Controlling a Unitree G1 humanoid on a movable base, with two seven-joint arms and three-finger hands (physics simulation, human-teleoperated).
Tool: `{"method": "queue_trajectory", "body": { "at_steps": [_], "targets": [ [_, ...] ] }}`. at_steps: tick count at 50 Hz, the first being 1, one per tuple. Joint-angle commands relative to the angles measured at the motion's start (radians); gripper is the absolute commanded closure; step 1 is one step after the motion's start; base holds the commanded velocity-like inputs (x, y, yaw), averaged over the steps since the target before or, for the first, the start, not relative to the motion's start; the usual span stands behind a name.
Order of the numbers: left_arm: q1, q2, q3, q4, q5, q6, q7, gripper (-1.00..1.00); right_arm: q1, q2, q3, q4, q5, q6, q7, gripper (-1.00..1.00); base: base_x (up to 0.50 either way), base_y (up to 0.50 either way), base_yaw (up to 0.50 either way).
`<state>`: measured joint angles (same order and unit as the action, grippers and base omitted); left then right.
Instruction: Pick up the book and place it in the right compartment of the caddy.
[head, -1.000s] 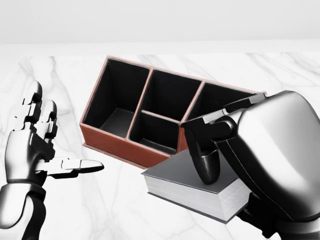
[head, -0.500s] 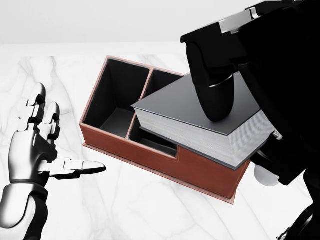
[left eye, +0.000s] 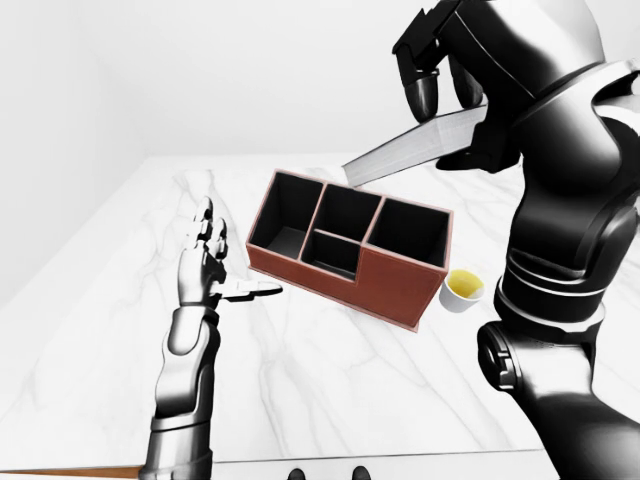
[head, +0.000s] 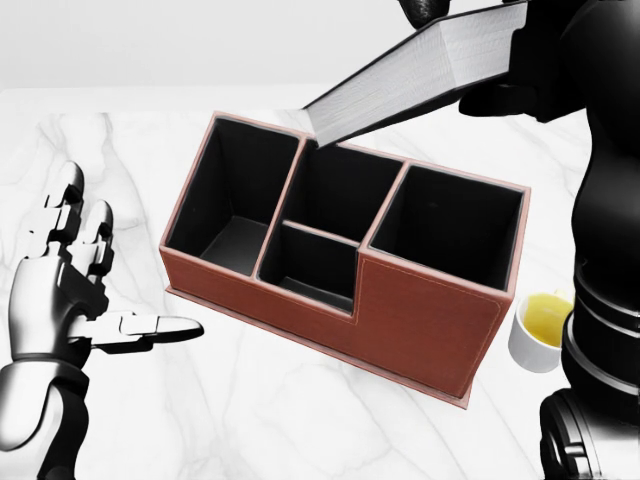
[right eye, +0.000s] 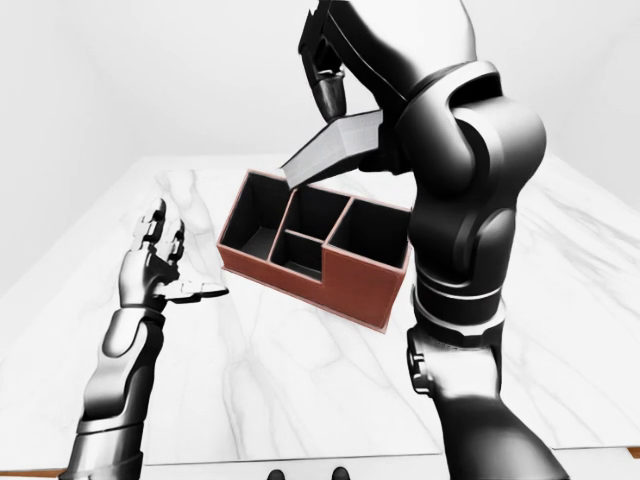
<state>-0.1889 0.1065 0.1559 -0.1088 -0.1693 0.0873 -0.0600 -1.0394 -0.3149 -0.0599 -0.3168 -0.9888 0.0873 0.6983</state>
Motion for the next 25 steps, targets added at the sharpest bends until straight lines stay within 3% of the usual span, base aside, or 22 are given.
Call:
{"method": "queue_trajectory", "body": {
  "at_steps": [1, 5, 11, 17, 25],
  "targets": [
    [-0.012, 0.012, 0.015, 0.017, -0.016, 0.000, -0.003, -1.00, -0.151, -0.037, -0.002, 0.409, -0.005, 0.000, 0.000, 1.00, 0.00, 0.00, 0.00],
    [-0.017, 0.015, 0.019, 0.031, -0.022, 0.000, -0.003, -1.00, -0.194, -0.036, 0.005, 0.556, -0.005, 0.000, 0.000, 1.00, 0.00, 0.00, 0.00],
    [-0.036, 0.020, 0.023, 0.106, -0.026, 0.000, -0.009, -1.00, -0.272, -0.027, 0.019, 0.790, -0.005, 0.000, -0.108, 1.00, 0.00, 0.00, 0.00],
    [-0.047, 0.027, 0.024, 0.144, -0.033, -0.025, -0.009, -1.00, -0.330, -0.030, 0.031, 0.983, -0.016, 0.000, -0.207, 1.00, 0.00, 0.00, 0.00],
    [-0.062, 0.033, 0.025, 0.194, -0.038, -0.055, -0.007, -1.00, -0.382, -0.032, 0.046, 1.178, -0.030, -0.048, -0.333, 1.00, 0.00, 0.00, 0.00]
  ]
}}
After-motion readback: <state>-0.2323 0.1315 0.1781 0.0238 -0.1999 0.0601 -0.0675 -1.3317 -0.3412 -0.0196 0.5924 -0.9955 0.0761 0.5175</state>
